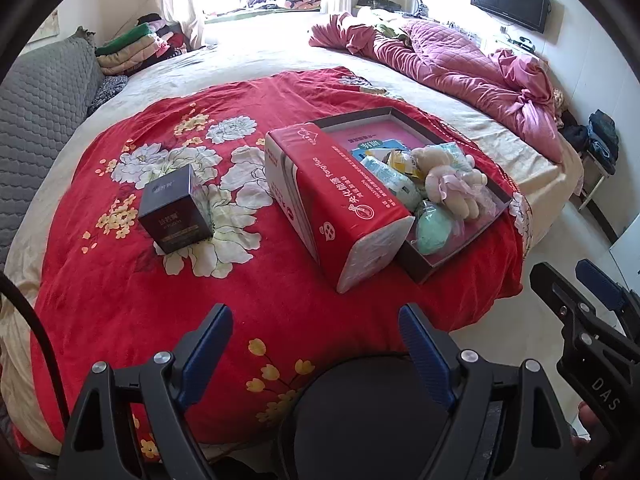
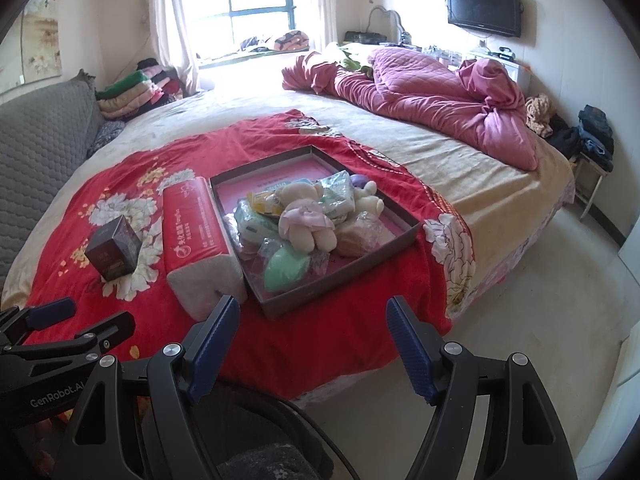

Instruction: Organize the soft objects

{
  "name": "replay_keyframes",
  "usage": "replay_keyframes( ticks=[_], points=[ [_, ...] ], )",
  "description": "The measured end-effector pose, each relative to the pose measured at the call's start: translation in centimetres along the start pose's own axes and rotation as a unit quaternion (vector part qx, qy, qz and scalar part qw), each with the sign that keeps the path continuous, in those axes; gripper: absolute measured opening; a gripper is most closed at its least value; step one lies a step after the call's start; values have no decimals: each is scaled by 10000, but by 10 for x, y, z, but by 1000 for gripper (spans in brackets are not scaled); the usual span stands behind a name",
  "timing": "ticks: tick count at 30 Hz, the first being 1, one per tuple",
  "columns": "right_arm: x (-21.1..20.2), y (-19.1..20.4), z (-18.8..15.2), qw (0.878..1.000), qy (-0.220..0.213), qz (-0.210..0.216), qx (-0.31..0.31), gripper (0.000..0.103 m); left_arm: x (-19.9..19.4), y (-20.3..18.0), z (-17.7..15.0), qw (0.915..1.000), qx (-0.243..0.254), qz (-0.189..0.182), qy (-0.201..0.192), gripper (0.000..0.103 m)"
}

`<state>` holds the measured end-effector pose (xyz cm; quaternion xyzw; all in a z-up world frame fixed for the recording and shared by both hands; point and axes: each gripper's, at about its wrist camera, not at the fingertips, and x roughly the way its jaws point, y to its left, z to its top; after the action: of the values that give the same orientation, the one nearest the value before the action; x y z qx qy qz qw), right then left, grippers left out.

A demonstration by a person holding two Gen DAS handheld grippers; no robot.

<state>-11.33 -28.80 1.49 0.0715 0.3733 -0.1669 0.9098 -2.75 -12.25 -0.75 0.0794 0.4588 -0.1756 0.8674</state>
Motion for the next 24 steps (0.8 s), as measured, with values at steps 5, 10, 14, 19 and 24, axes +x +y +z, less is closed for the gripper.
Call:
replay_keyframes(
  ticks=[5,10,14,19,24],
  points=[
    [1,0,0,10000,2,1,16,77,0,0,0,10000,1,20,22,84],
    [1,0,0,10000,6,10,5,77,1,0,0,10000,18,10,39,84],
    [1,0,0,10000,9,8,9,77,2,-2,-1,10000,29,4,69,84],
    [2,0,0,10000,28,9,2,77,2,-5,-2,9999,56,15,83,84],
    [3,0,-1,10000,34,11,-6,77,2,-5,-2,10000,58,33,73,84]
  ],
)
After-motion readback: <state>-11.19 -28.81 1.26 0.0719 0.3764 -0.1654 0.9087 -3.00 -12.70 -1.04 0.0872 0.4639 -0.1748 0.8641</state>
